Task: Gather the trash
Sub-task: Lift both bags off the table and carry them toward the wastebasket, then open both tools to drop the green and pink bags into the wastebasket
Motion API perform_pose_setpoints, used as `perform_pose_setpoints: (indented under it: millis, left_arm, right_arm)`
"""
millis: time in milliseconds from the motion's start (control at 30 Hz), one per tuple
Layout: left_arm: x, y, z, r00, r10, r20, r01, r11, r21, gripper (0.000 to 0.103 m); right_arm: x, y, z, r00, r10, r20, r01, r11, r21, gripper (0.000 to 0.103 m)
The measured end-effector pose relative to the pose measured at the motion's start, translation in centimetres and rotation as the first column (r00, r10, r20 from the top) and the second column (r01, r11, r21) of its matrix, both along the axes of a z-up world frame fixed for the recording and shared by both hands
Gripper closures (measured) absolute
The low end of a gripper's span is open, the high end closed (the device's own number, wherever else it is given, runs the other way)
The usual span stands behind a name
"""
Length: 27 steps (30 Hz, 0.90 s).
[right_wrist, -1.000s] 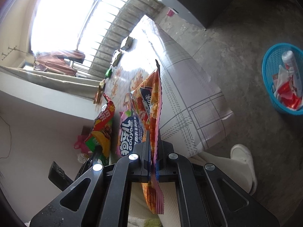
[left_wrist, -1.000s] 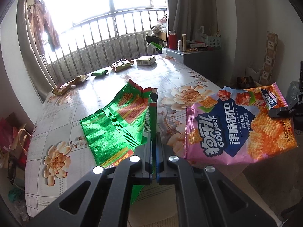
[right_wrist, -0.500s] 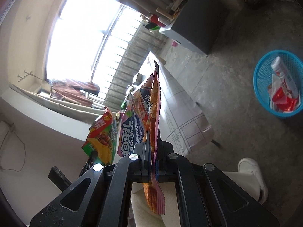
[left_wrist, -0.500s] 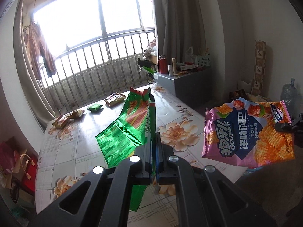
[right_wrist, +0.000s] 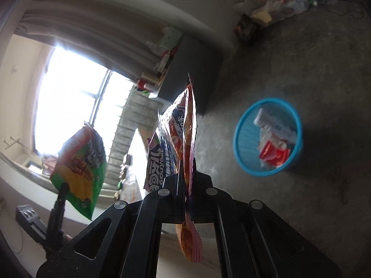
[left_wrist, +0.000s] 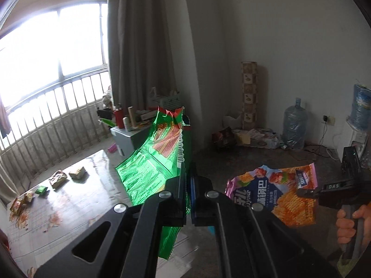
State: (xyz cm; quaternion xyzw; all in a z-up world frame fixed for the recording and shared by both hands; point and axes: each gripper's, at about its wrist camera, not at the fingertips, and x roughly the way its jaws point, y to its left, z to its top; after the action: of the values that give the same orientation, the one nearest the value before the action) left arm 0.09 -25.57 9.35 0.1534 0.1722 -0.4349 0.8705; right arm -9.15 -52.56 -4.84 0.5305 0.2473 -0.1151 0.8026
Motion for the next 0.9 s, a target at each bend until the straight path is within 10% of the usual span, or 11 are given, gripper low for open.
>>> perform_pose_setpoints:
  millis: [233,567,667,700,900]
  left_arm:
    - [0.7,-11.5,-5.9,0.943,-0.171,-0.286,0.197,0.978,0.065,0.101]
    - [5.0,-22.4,-19.7,0.808,-0.079,-0.584,0.226,0.957,0.184,0.099]
    - [5.8,-24.5,-23.7,0.743,-0.033,-0.669,0.26,0.935,0.243,0.081]
    - [6.1,-25.0,-25.0,0.724,-0.001,-0.689,0.26,0.927,0.272,0.066]
    - [6.7,-22.9,-25.0,0.663,0.008,-0.749,0.221,0.953,0.206,0.052]
  right_arm:
    - [0.2,-3.3,-6.1,0.988,-0.11,-0.11,0.115,0.992,0.046,0.101]
    - [6.3,-7.2,-19.2,0.974,-0.114,-0.195,0.16,0.958,0.239,0.093]
    - [7.5,-8.2,-22.9,0.962,-0.104,-0.251,0.172,0.949,0.263,0.057]
    - [7.6,-8.3,-24.0,0.95,-0.108,-0.293,0.189,0.946,0.264,0.056]
    - [5.0,-7.9,-25.1,0.938,-0.155,-0.309,0.239,0.937,0.256,0.047]
